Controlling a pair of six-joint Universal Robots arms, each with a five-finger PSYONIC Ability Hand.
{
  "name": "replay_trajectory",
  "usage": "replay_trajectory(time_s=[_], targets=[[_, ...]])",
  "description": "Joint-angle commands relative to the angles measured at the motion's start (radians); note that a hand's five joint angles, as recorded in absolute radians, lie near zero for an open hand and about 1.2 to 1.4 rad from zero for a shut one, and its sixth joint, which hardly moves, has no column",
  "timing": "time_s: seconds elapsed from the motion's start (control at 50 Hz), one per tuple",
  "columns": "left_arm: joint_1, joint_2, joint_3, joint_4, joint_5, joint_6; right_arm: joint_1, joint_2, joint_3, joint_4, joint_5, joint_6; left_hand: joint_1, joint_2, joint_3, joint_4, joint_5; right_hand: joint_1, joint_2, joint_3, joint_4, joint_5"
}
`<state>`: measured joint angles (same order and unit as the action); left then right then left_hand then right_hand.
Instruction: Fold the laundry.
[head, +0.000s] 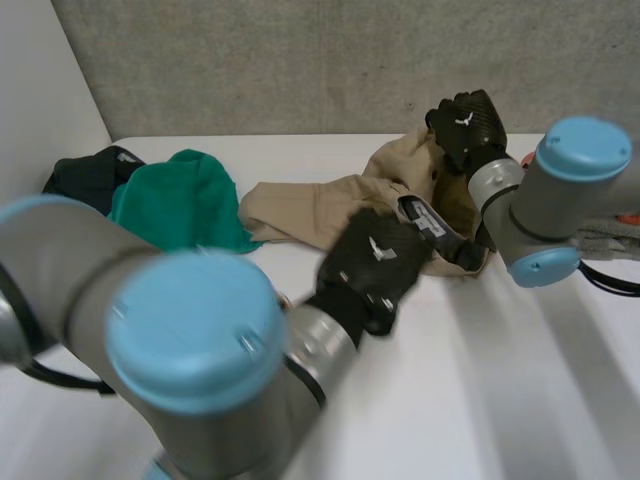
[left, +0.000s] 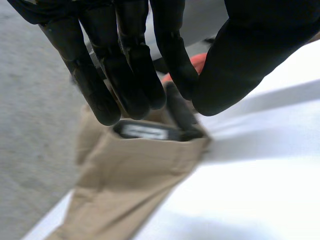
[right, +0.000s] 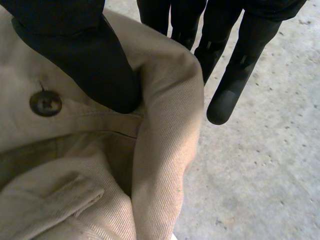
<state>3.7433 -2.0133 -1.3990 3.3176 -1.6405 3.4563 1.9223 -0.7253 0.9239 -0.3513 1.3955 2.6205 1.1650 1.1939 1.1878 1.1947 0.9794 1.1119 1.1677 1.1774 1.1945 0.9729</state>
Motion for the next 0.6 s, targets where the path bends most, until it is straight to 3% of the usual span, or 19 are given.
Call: replay_trajectory(time_s=[0.02, 0.04, 0.06, 0.2, 0.34, 0.44, 0.6], targets=[[0.027, -0.059, 0.003, 0.01, -0.033, -0.01, -0.048, 0.07, -0.004, -0.055, -0.038, -0.056, -0.364, -0.393, -0.387, -0.394, -0.353, -0.469, -0.525, -0.534, -0.552, -0.504], [0.051, -0.058, 0.002, 0.01, -0.033, -0.006, -0.048, 0.058, 0.004, -0.052, -0.032, -0.057, -0.475, -0.504, -0.498, -0.504, -0.464, -0.803, -0.859, -0.869, -0.886, -0.839], [0.082, -0.053, 0.0, 0.01, -0.033, -0.006, -0.046, 0.043, 0.01, -0.046, -0.024, -0.057, -0.551, -0.58, -0.574, -0.581, -0.54, -0.937, -0.993, -1.003, -1.02, -0.973], [0.295, -0.018, 0.009, 0.01, -0.015, -0.008, -0.049, -0.215, 0.128, 0.112, 0.063, -0.024, -0.64, -0.669, -0.663, -0.67, -0.629, -0.937, -0.993, -1.003, -1.02, -0.973], [0.395, 0.004, 0.014, 0.011, 0.062, -0.011, -0.035, -0.351, 0.145, 0.391, 0.171, 0.16, -0.658, -0.687, -0.681, -0.688, -0.647, -0.937, -0.993, -1.003, -1.02, -0.973], [0.44, 0.005, 0.015, 0.011, 0.102, -0.017, -0.006, -0.339, 0.095, 0.474, 0.174, 0.302, -0.69, -0.719, -0.713, -0.72, -0.679, -0.937, -0.993, -1.003, -1.02, -0.973], [0.452, 0.033, -0.018, 0.007, 0.11, -0.02, 0.027, -0.068, -0.143, 0.483, 0.181, 0.372, -0.784, -0.813, -0.807, -0.814, -0.773, -0.874, -0.93, -0.94, -0.957, -0.91]])
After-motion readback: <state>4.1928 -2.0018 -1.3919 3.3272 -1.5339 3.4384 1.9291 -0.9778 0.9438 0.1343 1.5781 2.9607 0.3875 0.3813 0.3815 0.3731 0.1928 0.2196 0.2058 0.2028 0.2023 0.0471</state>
